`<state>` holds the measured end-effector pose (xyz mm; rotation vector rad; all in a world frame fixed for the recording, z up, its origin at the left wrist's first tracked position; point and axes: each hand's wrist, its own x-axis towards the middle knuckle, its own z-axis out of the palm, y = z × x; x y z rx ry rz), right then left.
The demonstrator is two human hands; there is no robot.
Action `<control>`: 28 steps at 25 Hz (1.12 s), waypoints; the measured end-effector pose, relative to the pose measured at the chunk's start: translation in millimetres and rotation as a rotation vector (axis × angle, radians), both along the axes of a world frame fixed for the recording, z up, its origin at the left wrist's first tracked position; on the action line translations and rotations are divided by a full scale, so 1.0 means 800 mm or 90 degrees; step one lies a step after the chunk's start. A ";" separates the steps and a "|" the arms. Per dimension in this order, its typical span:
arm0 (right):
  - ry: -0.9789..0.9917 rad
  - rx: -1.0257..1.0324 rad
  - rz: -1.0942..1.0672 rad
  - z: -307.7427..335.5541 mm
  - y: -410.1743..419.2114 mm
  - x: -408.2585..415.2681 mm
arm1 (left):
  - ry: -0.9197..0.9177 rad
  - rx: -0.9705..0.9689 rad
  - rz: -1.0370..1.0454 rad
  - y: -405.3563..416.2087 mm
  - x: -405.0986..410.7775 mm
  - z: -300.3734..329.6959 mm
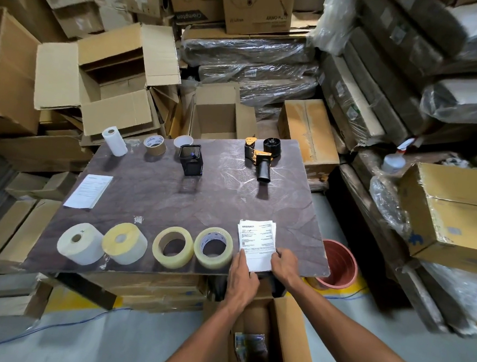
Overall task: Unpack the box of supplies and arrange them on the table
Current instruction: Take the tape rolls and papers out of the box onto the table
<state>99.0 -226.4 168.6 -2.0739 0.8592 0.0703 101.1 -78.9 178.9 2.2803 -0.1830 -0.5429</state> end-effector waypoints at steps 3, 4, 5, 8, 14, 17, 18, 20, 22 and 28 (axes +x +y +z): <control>-0.006 0.000 -0.005 -0.002 -0.003 -0.012 | -0.003 -0.017 0.000 0.010 -0.006 -0.004; -0.011 0.004 -0.005 -0.003 -0.004 -0.018 | -0.005 -0.019 0.002 0.014 -0.009 -0.003; -0.017 0.013 -0.009 -0.005 -0.004 -0.024 | -0.005 -0.020 0.004 0.018 -0.013 0.001; -0.037 0.069 -0.076 -0.019 0.002 -0.047 | -0.004 -0.023 0.019 0.034 -0.026 0.011; -0.074 0.172 -0.187 -0.055 0.031 -0.096 | 0.032 -0.019 0.032 0.068 -0.066 -0.012; -0.079 0.219 -0.224 -0.052 0.053 -0.124 | 0.098 -0.011 0.010 0.083 -0.085 -0.034; -0.072 0.232 -0.229 -0.052 0.058 -0.133 | 0.125 -0.004 -0.004 0.087 -0.092 -0.041; -0.046 0.265 -0.225 -0.054 0.067 -0.149 | 0.162 0.008 -0.025 0.093 -0.106 -0.050; -0.012 0.300 -0.219 -0.056 0.070 -0.163 | 0.182 0.014 -0.028 0.098 -0.118 -0.056; 0.107 0.341 -0.142 -0.060 0.061 -0.206 | 0.219 0.032 0.022 0.097 -0.163 -0.070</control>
